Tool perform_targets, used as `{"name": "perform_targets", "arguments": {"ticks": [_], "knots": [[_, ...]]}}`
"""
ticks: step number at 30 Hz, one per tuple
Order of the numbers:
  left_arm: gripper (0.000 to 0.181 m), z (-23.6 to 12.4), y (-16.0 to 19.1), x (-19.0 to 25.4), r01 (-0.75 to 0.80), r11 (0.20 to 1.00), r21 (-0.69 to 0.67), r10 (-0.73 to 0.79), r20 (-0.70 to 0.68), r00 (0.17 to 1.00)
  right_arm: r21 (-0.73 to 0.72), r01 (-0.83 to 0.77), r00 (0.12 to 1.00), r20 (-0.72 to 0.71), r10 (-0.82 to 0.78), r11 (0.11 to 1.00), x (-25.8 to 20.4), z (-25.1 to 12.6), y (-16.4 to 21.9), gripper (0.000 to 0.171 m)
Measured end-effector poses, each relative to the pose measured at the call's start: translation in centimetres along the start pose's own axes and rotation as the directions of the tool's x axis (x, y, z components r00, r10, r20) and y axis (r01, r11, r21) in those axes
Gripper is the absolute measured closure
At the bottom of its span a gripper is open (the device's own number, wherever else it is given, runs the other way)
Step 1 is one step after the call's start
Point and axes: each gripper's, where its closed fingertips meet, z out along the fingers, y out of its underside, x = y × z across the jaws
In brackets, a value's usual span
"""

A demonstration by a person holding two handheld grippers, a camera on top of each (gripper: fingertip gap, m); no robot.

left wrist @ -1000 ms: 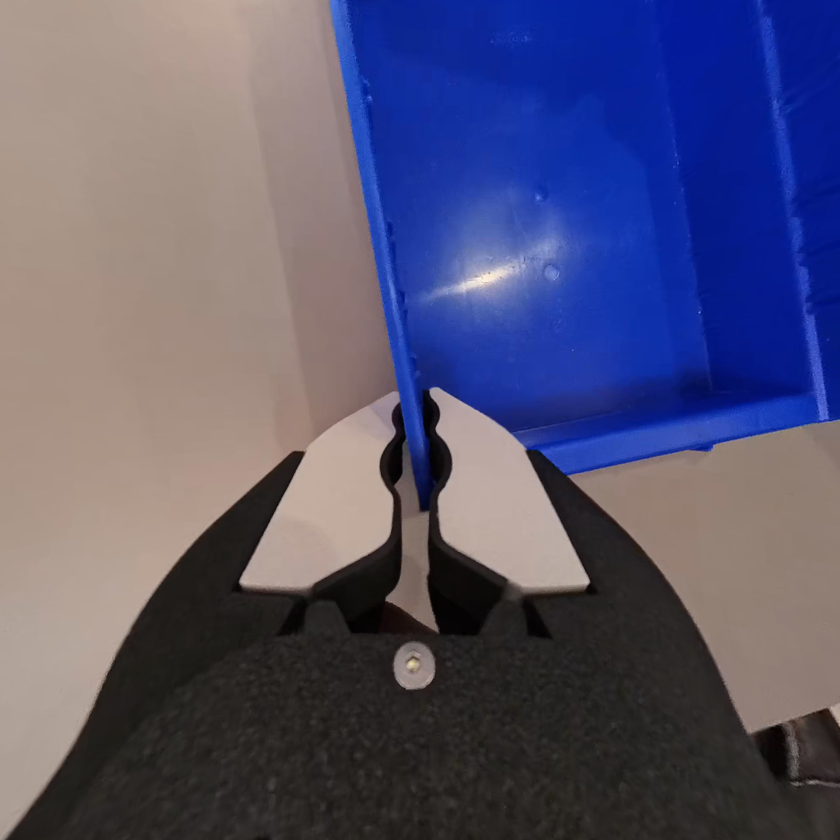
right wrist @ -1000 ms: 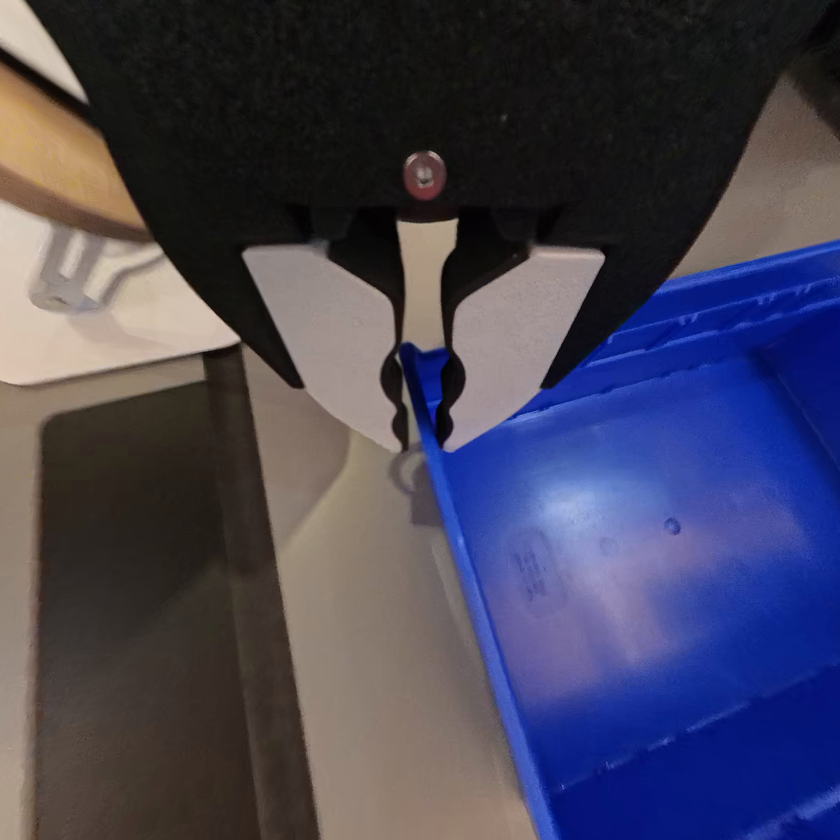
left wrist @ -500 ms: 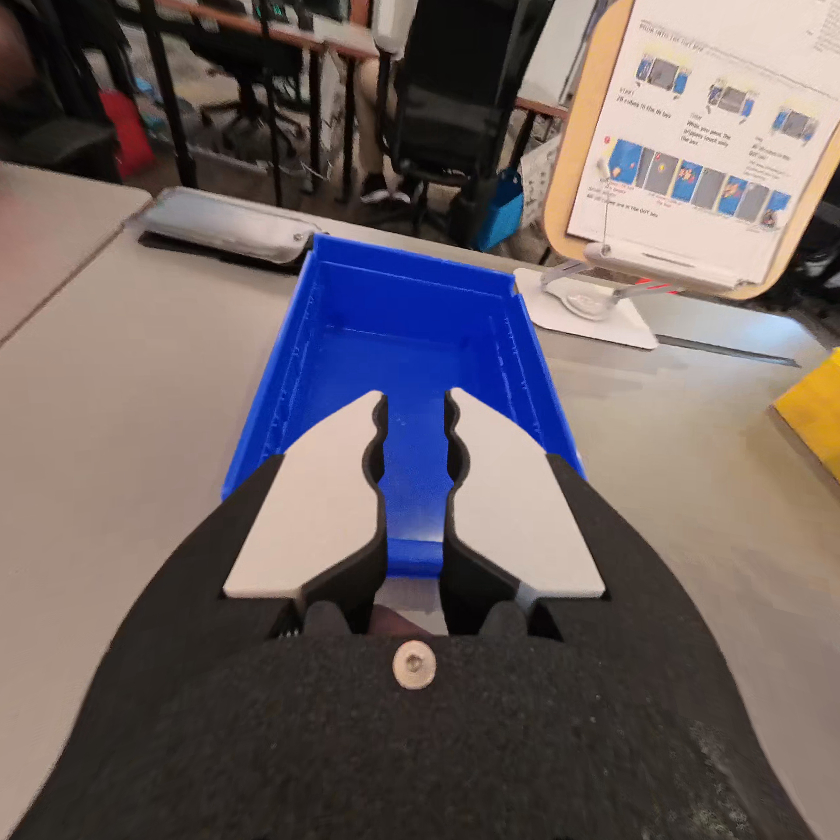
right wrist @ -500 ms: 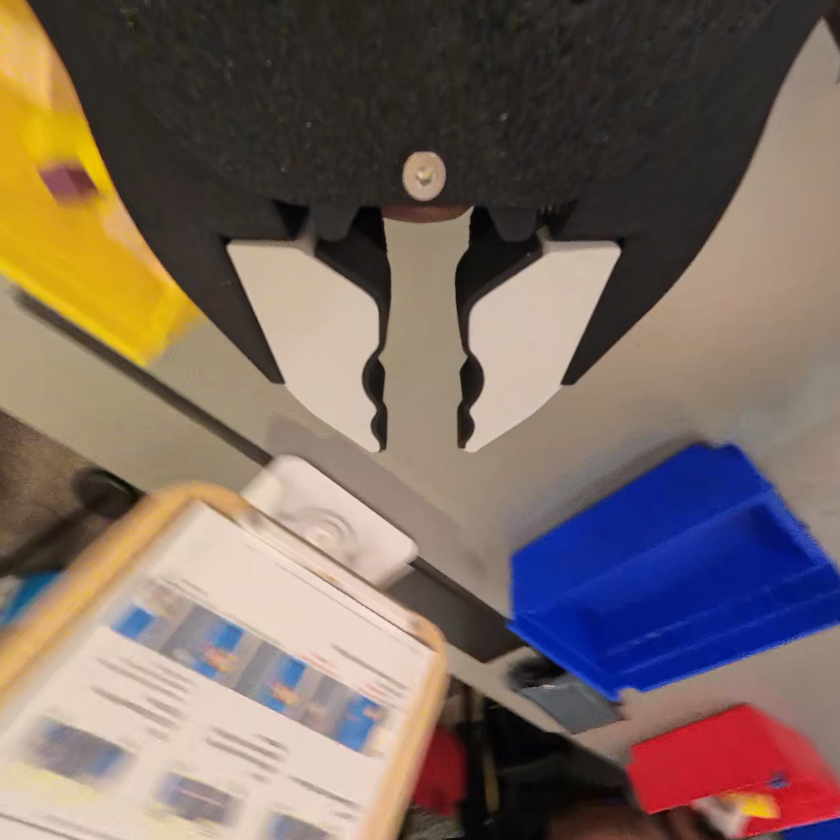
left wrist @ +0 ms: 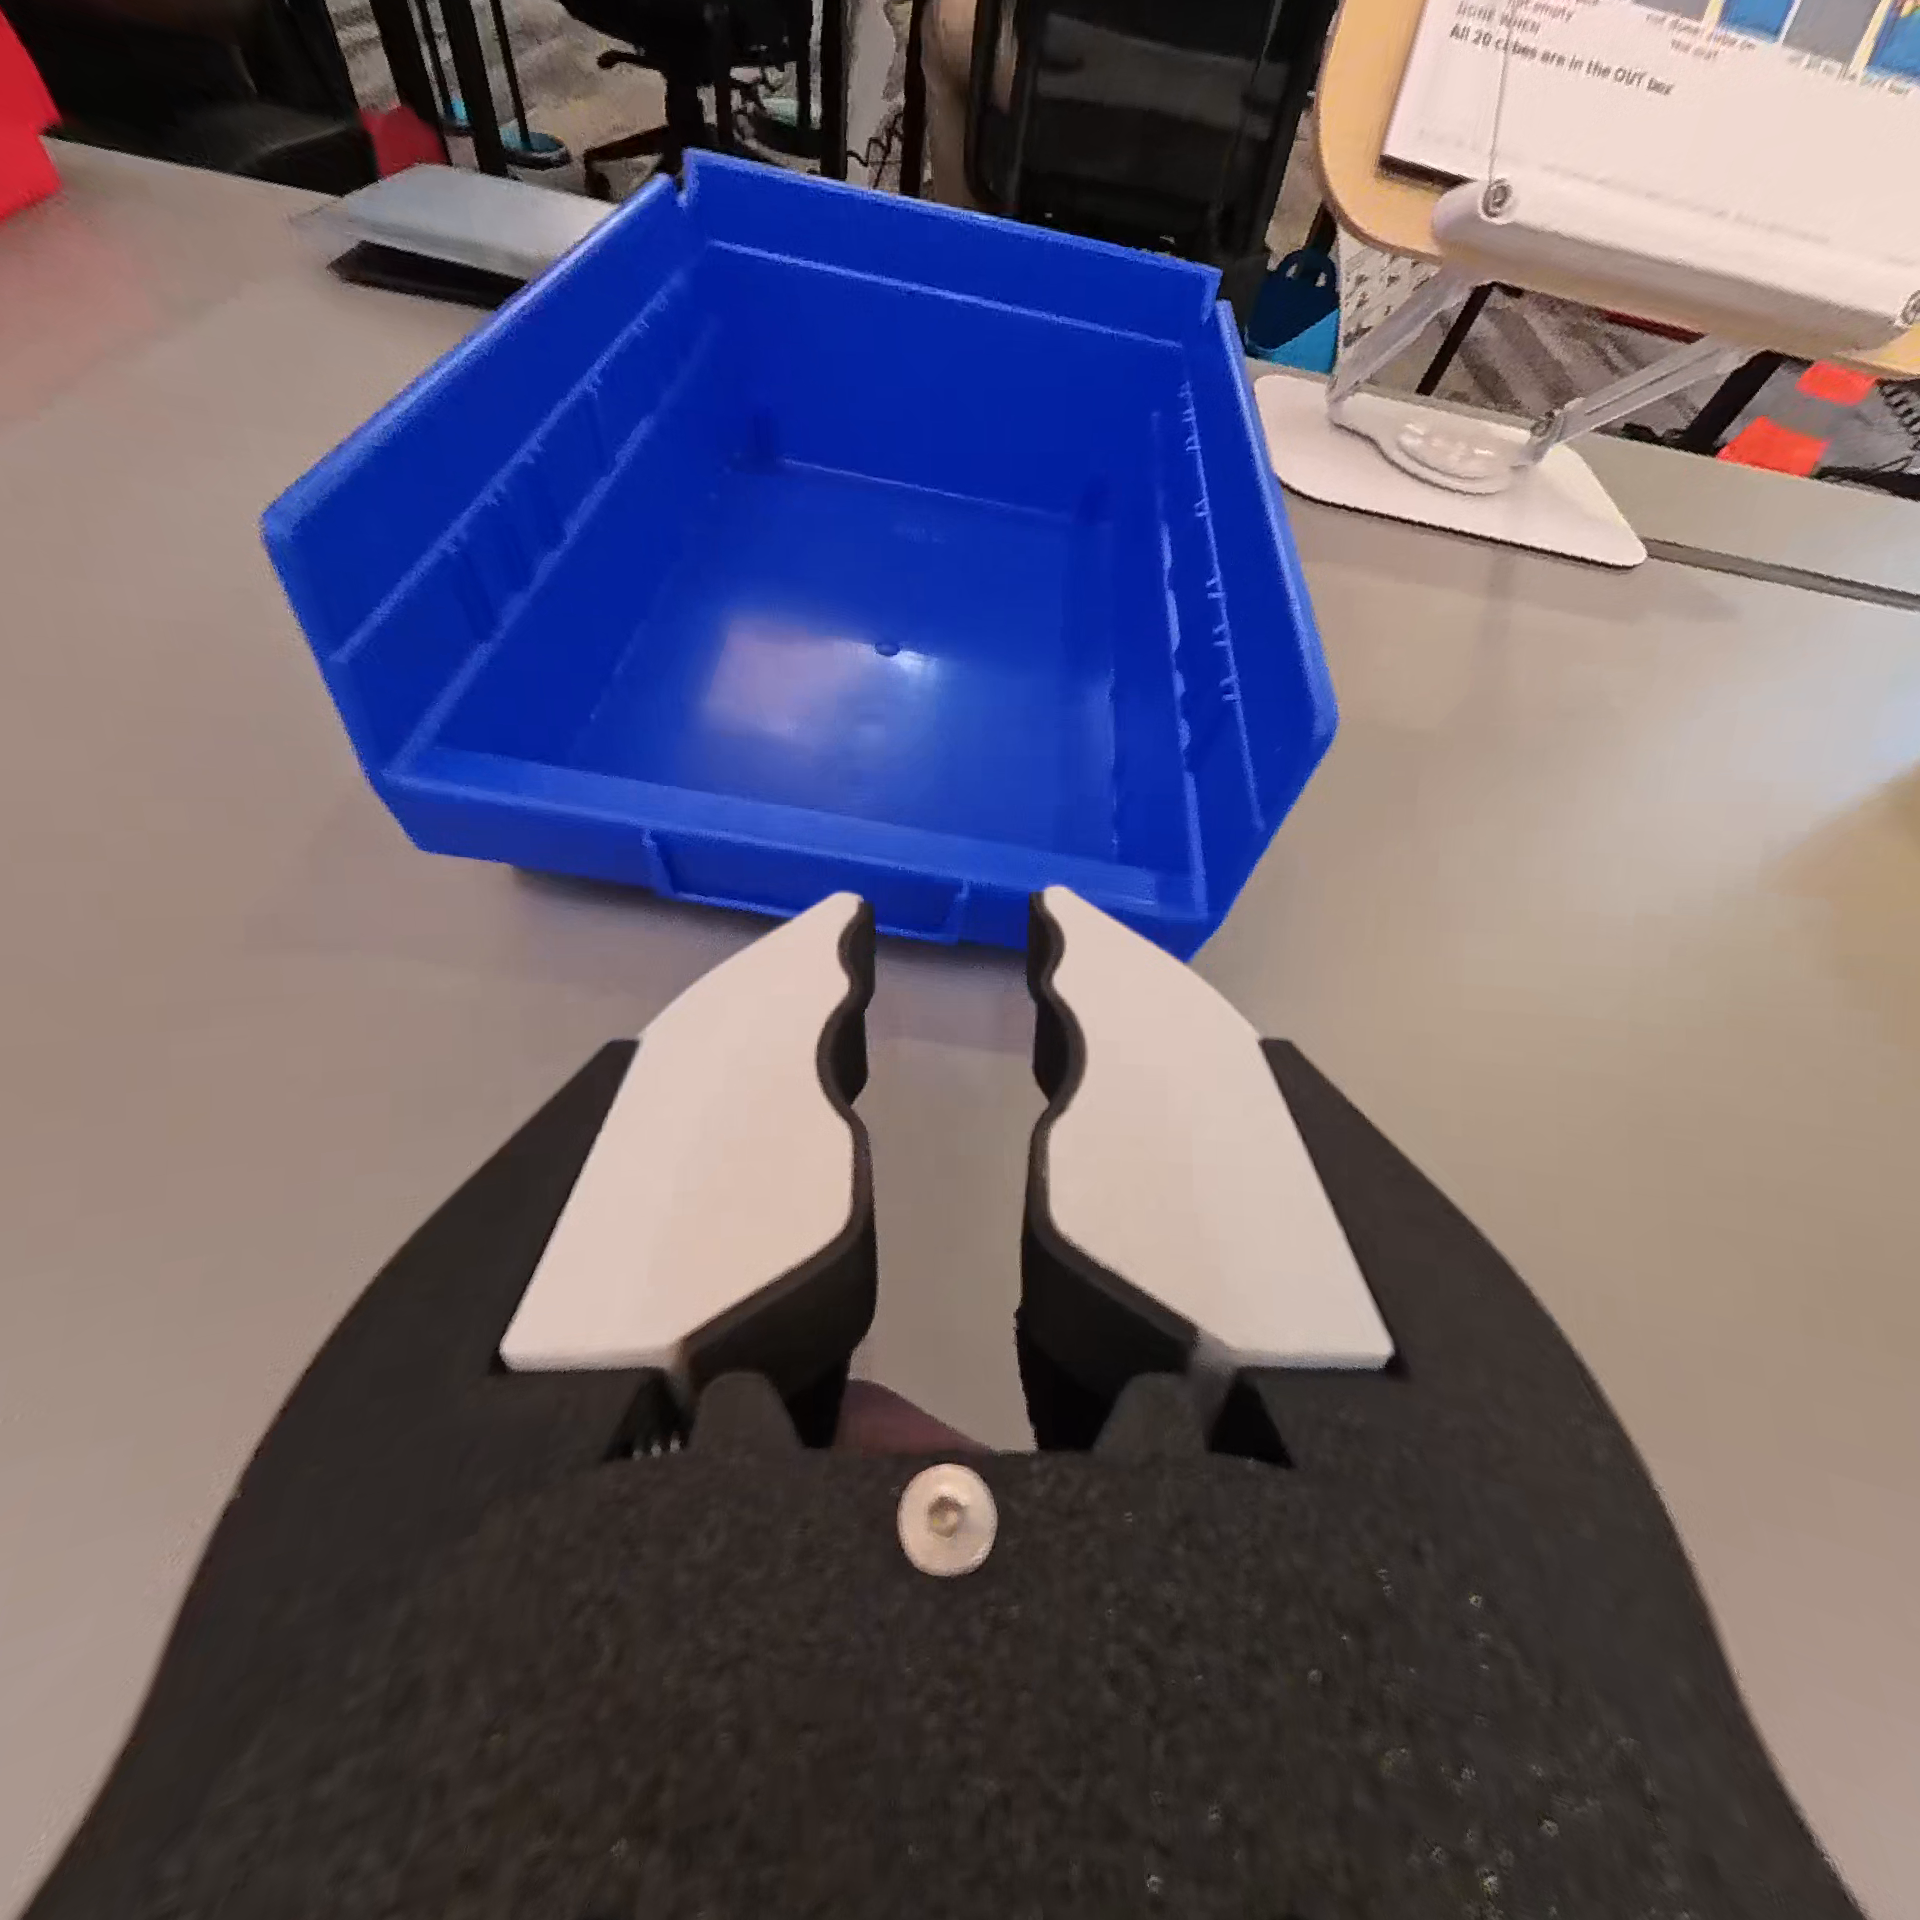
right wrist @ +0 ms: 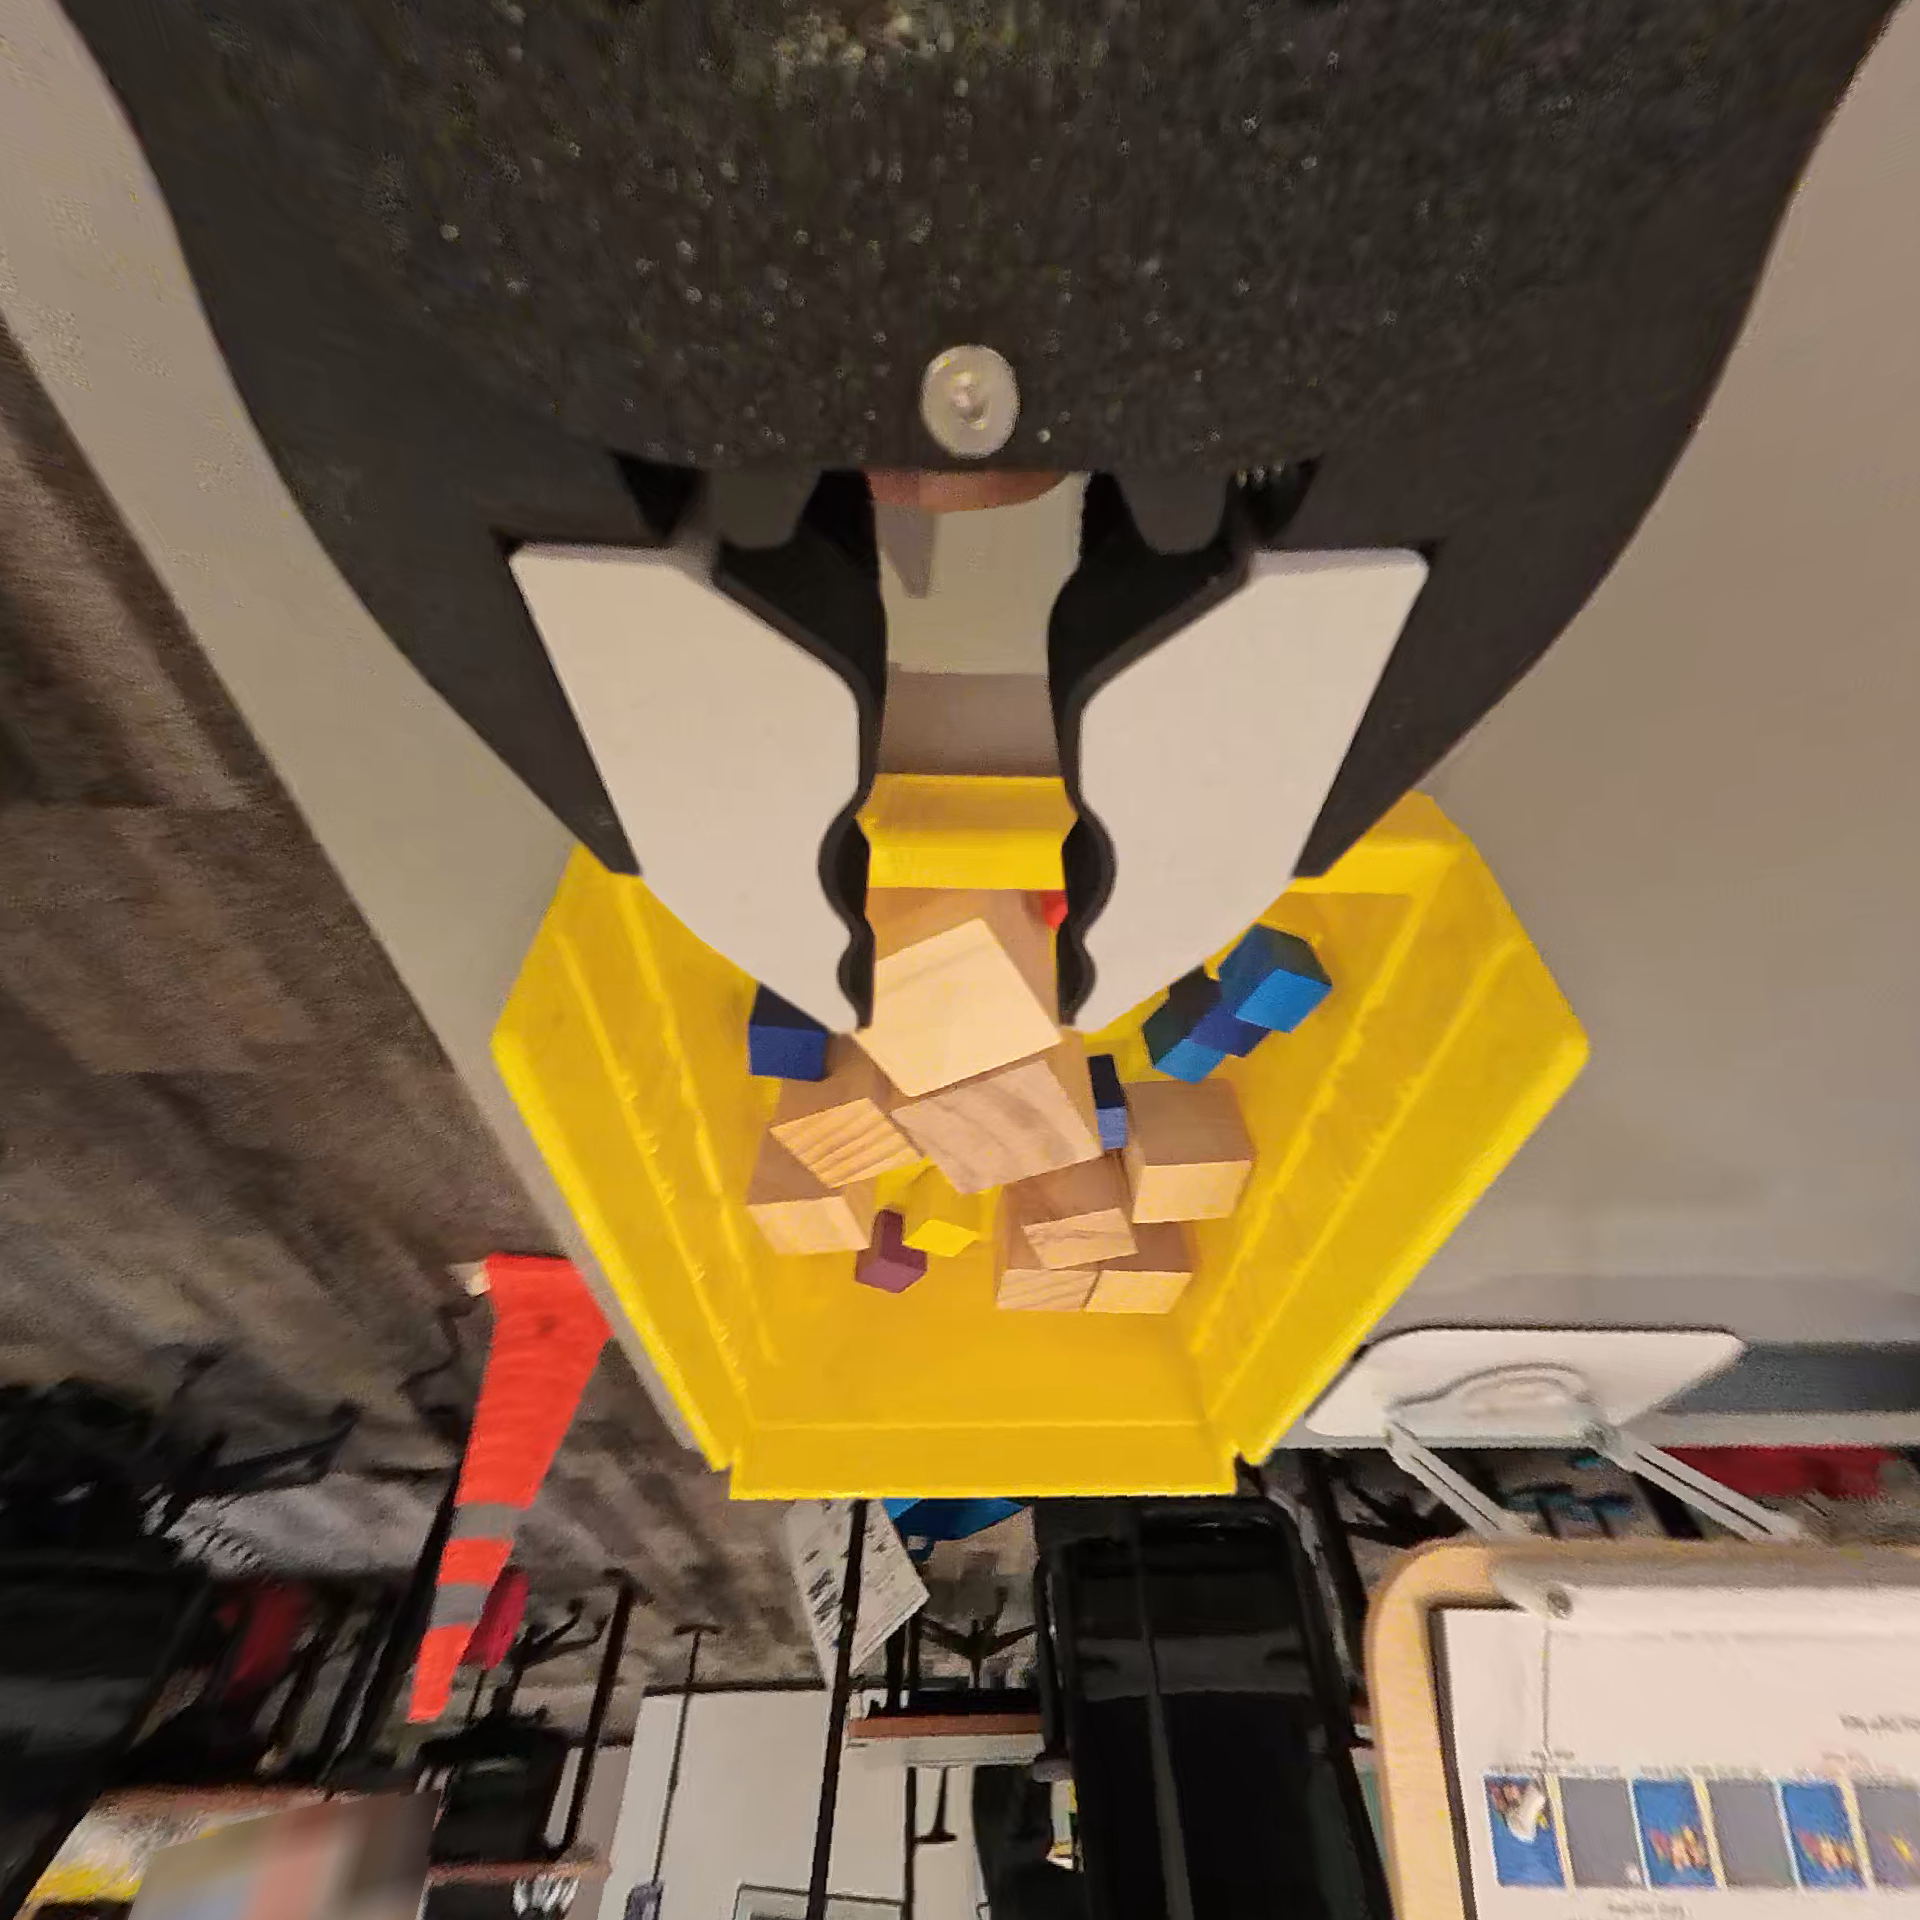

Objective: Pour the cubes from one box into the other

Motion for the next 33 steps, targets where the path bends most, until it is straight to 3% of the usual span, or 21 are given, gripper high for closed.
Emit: {"name": "perform_targets", "arguments": {"ticks": [5, 23, 26, 28, 30, 33], "knots": [[0.154, 0.6, -0.3, 0.7, -0.127, 0.991, 0.036, 0.126, 0.038, 0.991, -0.018, -0.010, 1.000, -0.003, 0.010, 1.000, 0.0, 0.4, 0.6, 0.138], [0.154, 0.9, 0.6, 2.2, -0.161, 0.987, -0.009, 0.161, 0.018, 0.987, -0.015, -0.019, 1.000, -0.015, 0.019, 1.000, 0.6, 0.1, 0.8, 0.139], [0.151, -0.3, -0.1, 7.5, -0.131, 0.991, 0.026, 0.132, -0.084, 0.988, -0.003, -0.013, 1.000, -0.008, 0.013, 1.000, 1.0, 0.1, 0.3, 0.139], [0.148, -1.2, 0.1, 14.5, -0.101, 0.995, 0.016, 0.102, -0.258, 0.961, 0.007, -0.033, 0.999, -0.017, 0.033, 0.999, 2.1, 0.3, -0.4, 0.139], [0.144, -1.9, 1.2, 22.6, -0.171, 0.985, -0.016, 0.151, -0.400, 0.904, 0.011, -0.075, 0.996, -0.037, 0.075, 0.997, 3.5, 0.7, -1.0, 0.137], [0.140, -2.2, 3.5, 34.1, -0.300, 0.954, 0.013, 0.267, -0.492, 0.828, 0.059, -0.086, 0.993, -0.081, 0.091, 0.995, 5.3, 0.5, -1.9, 0.132]]}}
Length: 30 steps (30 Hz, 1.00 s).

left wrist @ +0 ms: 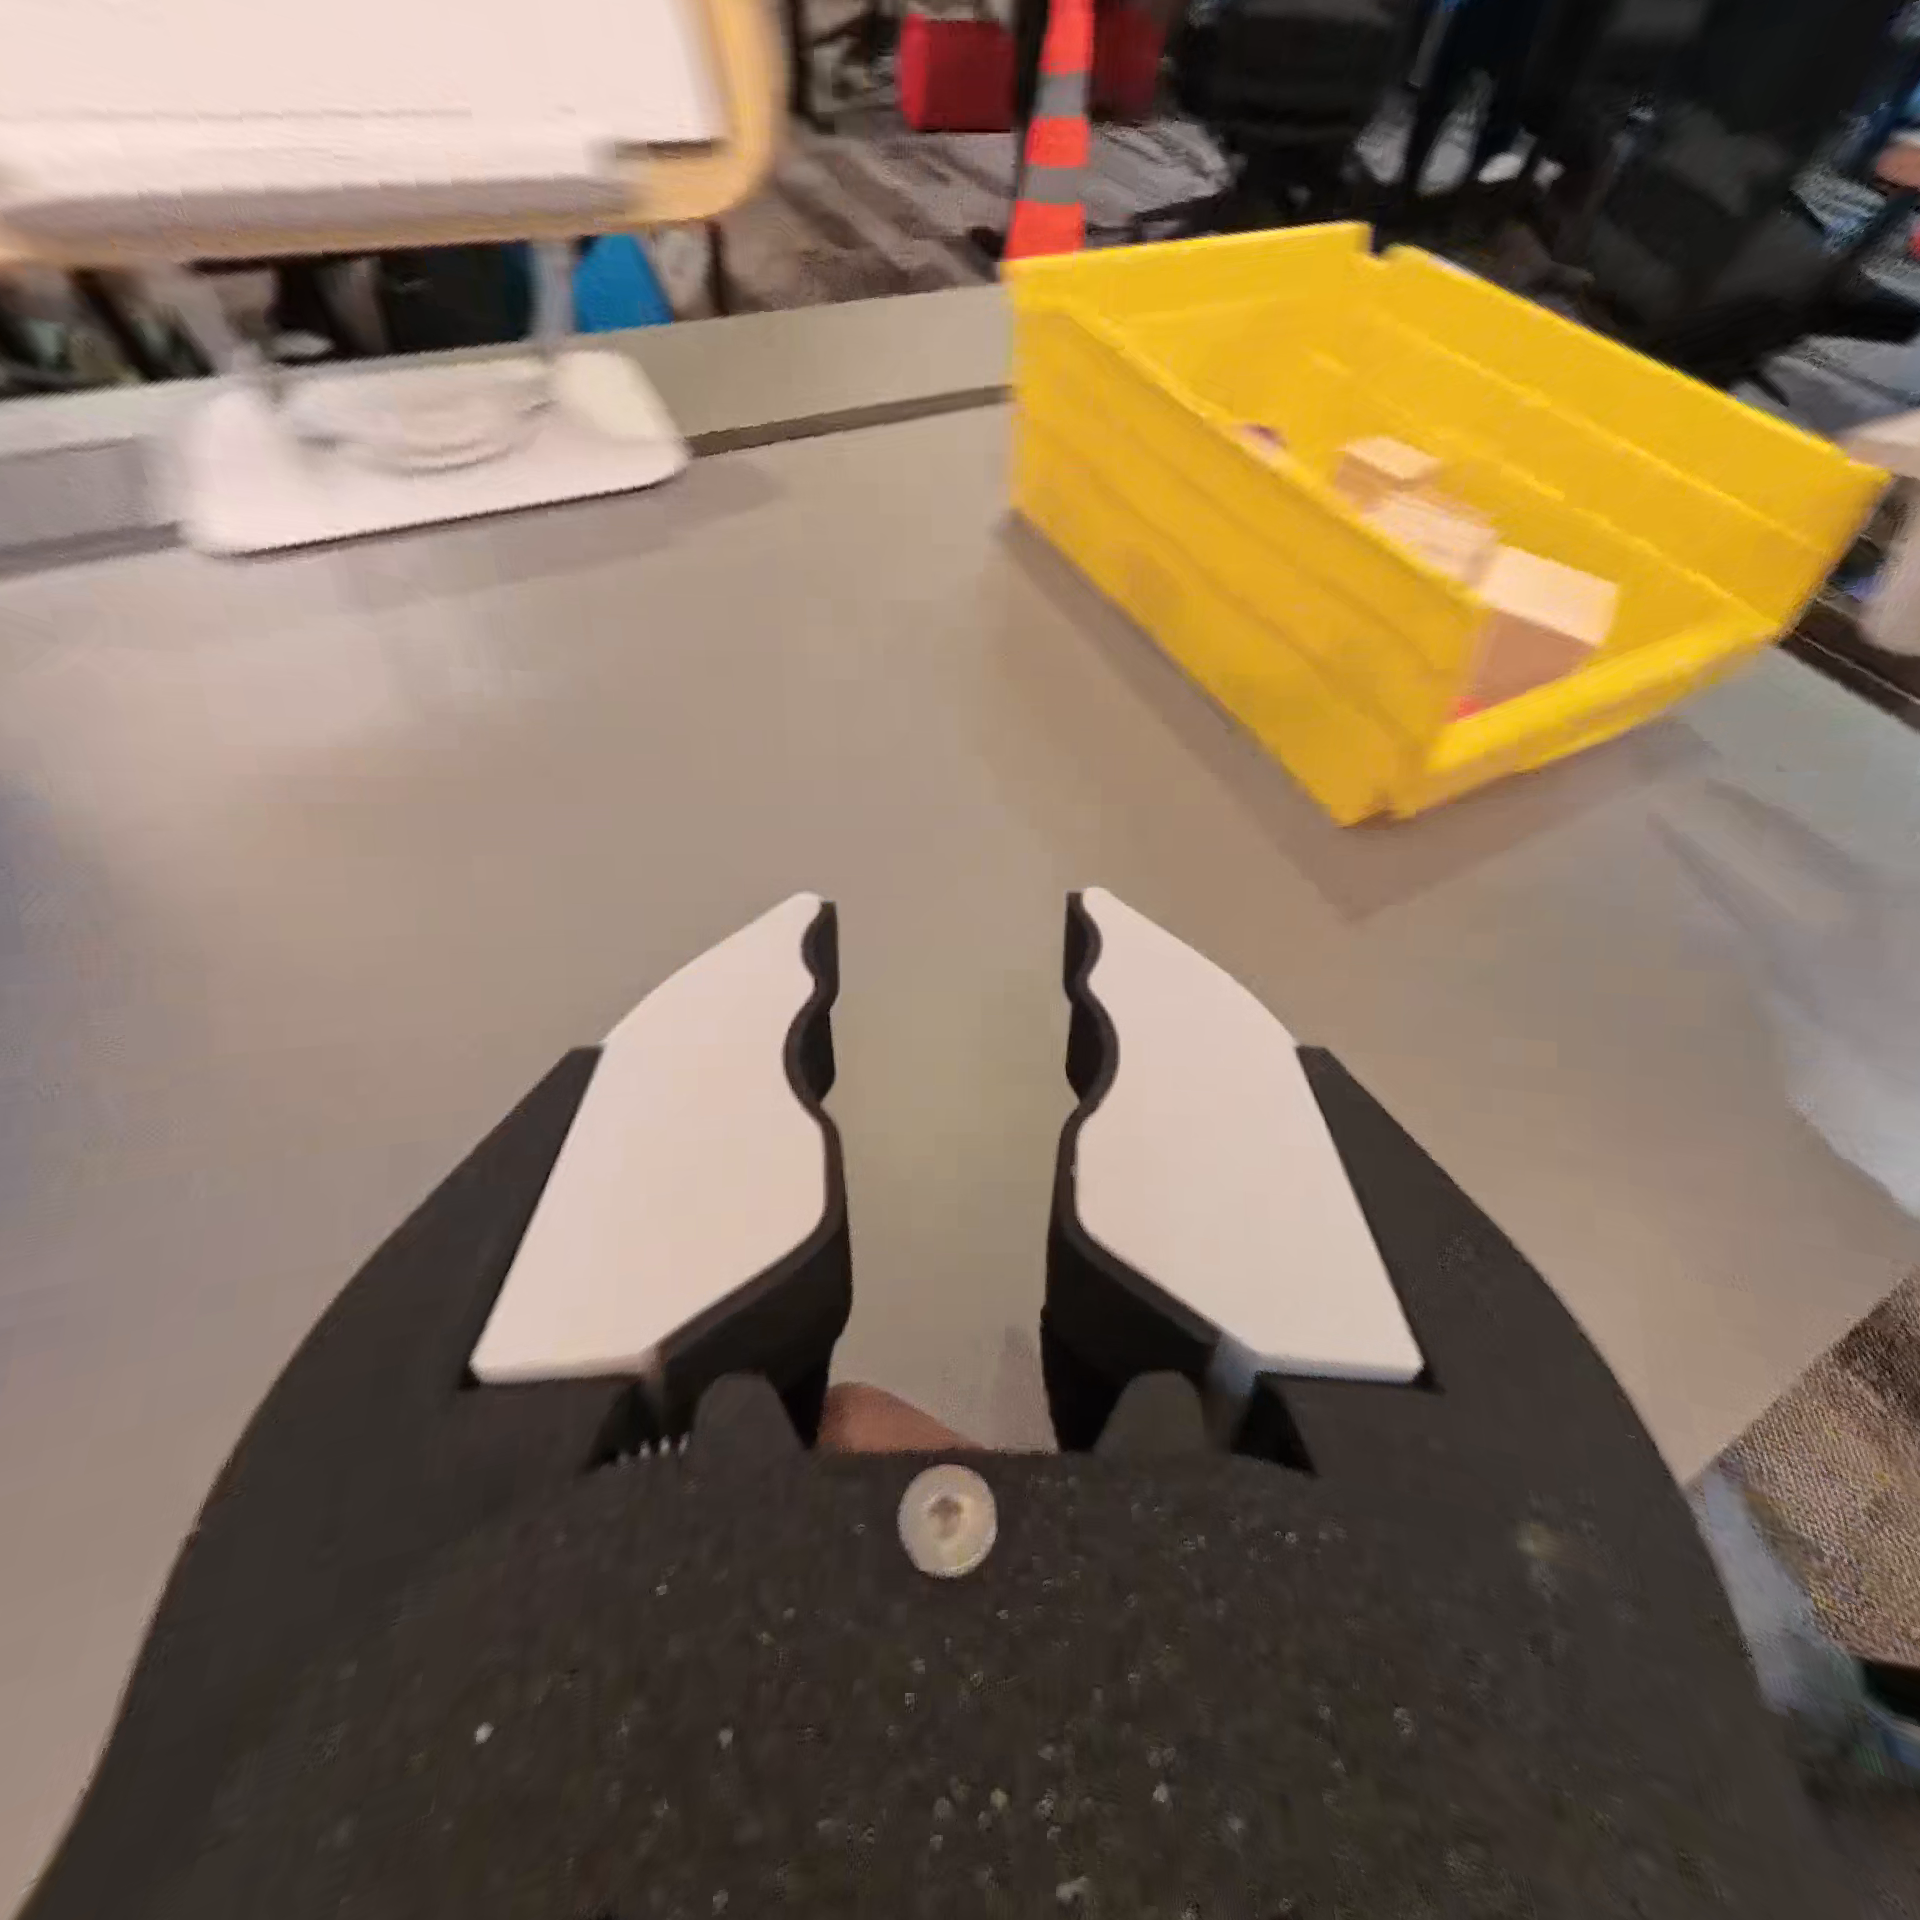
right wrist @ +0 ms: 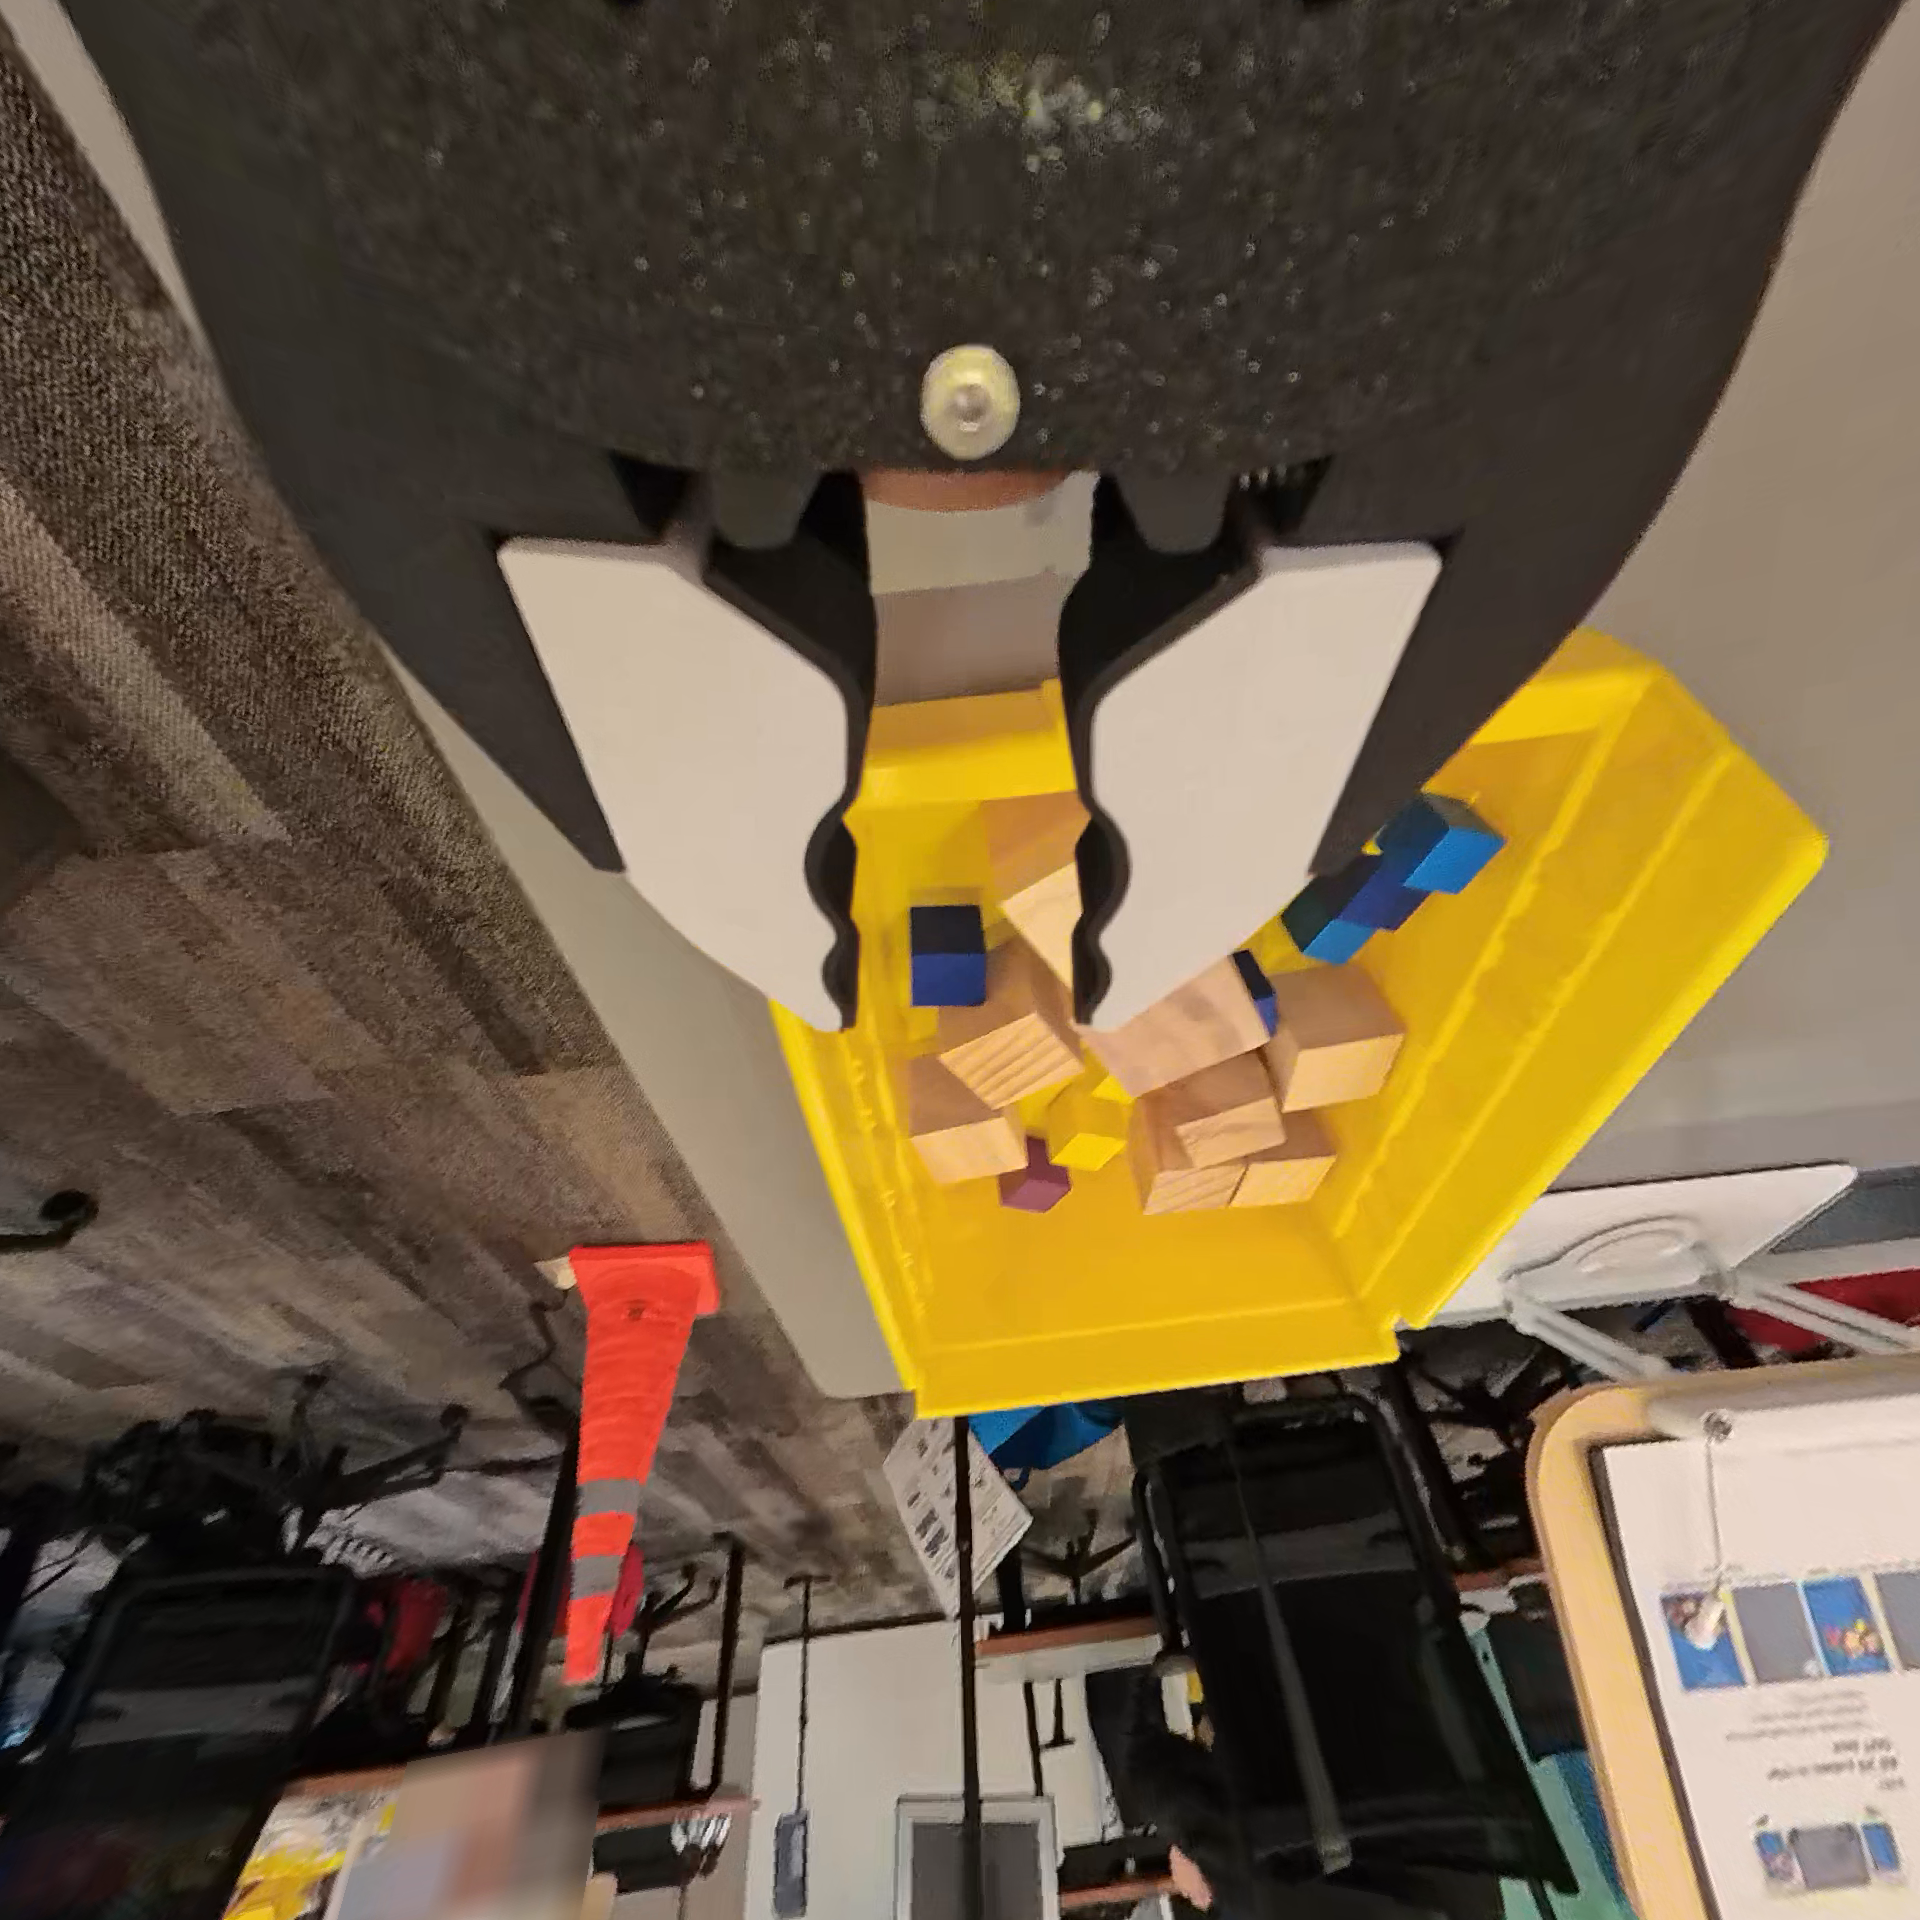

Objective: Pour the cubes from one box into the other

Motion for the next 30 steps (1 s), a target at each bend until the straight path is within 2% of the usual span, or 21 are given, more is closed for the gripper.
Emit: {"name": "perform_targets", "arguments": {"ticks": [3, 5, 9, 10, 11, 13, 14, 15, 16, 17, 23, 26, 30], "knots": [[0.141, 5.7, -0.8, 8.2, -0.015, 1.000, 0.000, 0.015, -0.035, 0.999, 0.003, 0.067, 0.997, -0.029, -0.067, 0.998, 1.4, 0.1, 0.5, 0.130], [0.141, 9.6, -0.9, 11.6, 0.008, 1.000, -0.021, -0.009, -0.025, 1.000, -0.034, 0.090, 0.994, -0.057, -0.092, 0.995, 2.8, 0.4, 1.1, 0.128], [0.140, 15.4, -1.0, 13.6, 0.051, 0.998, -0.041, -0.049, 0.051, 0.998, -0.032, -0.024, 0.999, -0.043, 0.022, 0.999, 3.9, 1.5, 1.0, 0.123], [0.145, 16.3, -0.7, 13.4, 0.071, 0.996, -0.062, -0.066, 0.078, 0.995, -0.046, -0.045, 0.998, -0.035, 0.044, 0.998, 4.0, 1.9, 1.3, 0.121], [0.159, 16.7, -0.6, 12.7, 0.098, 0.993, -0.065, -0.090, 0.117, 0.989, -0.071, -0.053, 0.998, -0.022, 0.052, 0.996, 3.9, 2.5, 1.9, 0.120], [0.167, 16.8, -0.8, 12.1, 0.148, 0.988, -0.052, -0.141, 0.127, 0.982, -0.140, -0.052, 0.998, -0.036, 0.047, 0.989, 3.7, 3.6, 3.5, 0.123], [0.169, 16.9, -0.8, 11.8, 0.147, 0.987, -0.061, -0.137, 0.147, 0.980, -0.184, -0.050, 0.998, -0.058, 0.040, 0.982, 3.7, 4.1, 4.4, 0.129], [0.171, 16.8, -0.8, 11.6, 0.140, 0.987, -0.073, -0.126, 0.171, 0.977, -0.228, -0.050, 0.997, -0.067, 0.035, 0.972, 3.5, 4.3, 5.4, 0.141], [0.172, 16.8, -0.8, 11.5, 0.130, 0.988, -0.081, -0.114, 0.184, 0.976, -0.221, -0.070, 0.997, -0.048, 0.061, 0.973, 3.0, 4.4, 5.3, 0.160], [0.172, 16.8, -0.8, 11.4, 0.127, 0.989, -0.081, -0.109, 0.190, 0.976, -0.224, -0.091, 0.995, -0.062, 0.079, 0.970, 2.9, 4.3, 5.4, 0.165], [0.177, 14.9, -0.9, 9.5, 0.145, 0.986, -0.079, -0.128, 0.185, 0.974, -0.166, -0.059, 0.995, -0.083, 0.046, 0.984, 0.2, 2.5, 3.3, 0.168], [0.176, 12.5, -1.2, 7.1, 0.161, 0.986, -0.051, -0.152, 0.139, 0.979, -0.090, -0.032, 0.998, -0.065, 0.026, 0.995, -3.4, 1.2, 1.5, 0.169], [0.177, 7.7, -1.8, 0.9, 0.132, 0.991, 0.005, -0.131, 0.188, 0.973, -0.025, -0.034, 0.999, -0.017, 0.034, 0.999, -11.0, 0.4, 0.5, 0.168]]}}
